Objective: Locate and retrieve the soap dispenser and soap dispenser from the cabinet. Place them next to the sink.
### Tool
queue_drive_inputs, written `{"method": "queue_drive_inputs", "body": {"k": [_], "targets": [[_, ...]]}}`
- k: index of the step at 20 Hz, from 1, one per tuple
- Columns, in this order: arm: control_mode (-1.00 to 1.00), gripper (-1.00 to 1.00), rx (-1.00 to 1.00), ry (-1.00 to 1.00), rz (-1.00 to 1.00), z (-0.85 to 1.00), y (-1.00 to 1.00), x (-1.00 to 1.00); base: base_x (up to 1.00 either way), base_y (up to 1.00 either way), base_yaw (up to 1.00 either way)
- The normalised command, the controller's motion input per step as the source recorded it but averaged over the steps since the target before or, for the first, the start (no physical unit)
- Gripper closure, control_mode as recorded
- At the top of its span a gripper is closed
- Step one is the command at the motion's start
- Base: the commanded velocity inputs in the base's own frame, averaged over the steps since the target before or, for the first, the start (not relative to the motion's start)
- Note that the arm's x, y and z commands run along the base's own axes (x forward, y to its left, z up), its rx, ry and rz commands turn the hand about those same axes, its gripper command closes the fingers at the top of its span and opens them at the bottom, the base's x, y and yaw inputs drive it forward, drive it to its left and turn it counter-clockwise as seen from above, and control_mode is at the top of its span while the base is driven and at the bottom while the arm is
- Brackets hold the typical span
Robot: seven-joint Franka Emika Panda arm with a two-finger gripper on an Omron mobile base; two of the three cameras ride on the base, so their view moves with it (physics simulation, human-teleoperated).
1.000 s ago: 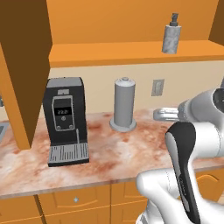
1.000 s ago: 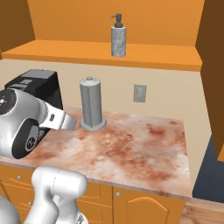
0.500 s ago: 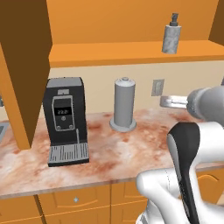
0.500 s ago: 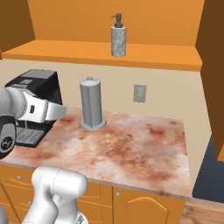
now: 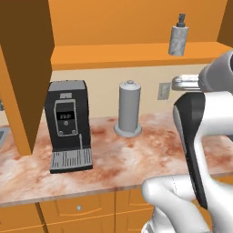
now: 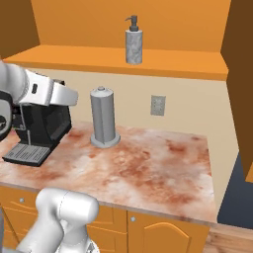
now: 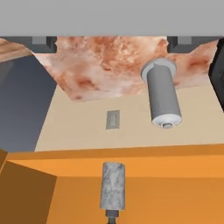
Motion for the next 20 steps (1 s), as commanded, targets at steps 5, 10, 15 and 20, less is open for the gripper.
{"method": "queue_drive_inputs", "body": {"k": [5, 10, 15, 20], "targets": [[-1.00, -1.00, -0.04, 0.01, -0.06, 0.36, -0.06, 0.18, 0.00, 0.00, 0.00], [-1.00, -1.00, -0.07, -0.11, -0.02, 0.10, 0.00, 0.09, 0.00, 0.00, 0.00], [-1.00, -1.00, 0.00, -0.10, 0.00, -0.11, -0.13, 0.43, 0.00, 0.00, 0.00], [-1.00, -1.00, -0.02, 0.06, 0.00, 0.06, -0.10, 0.87, 0.00, 0.00, 0.00]]}}
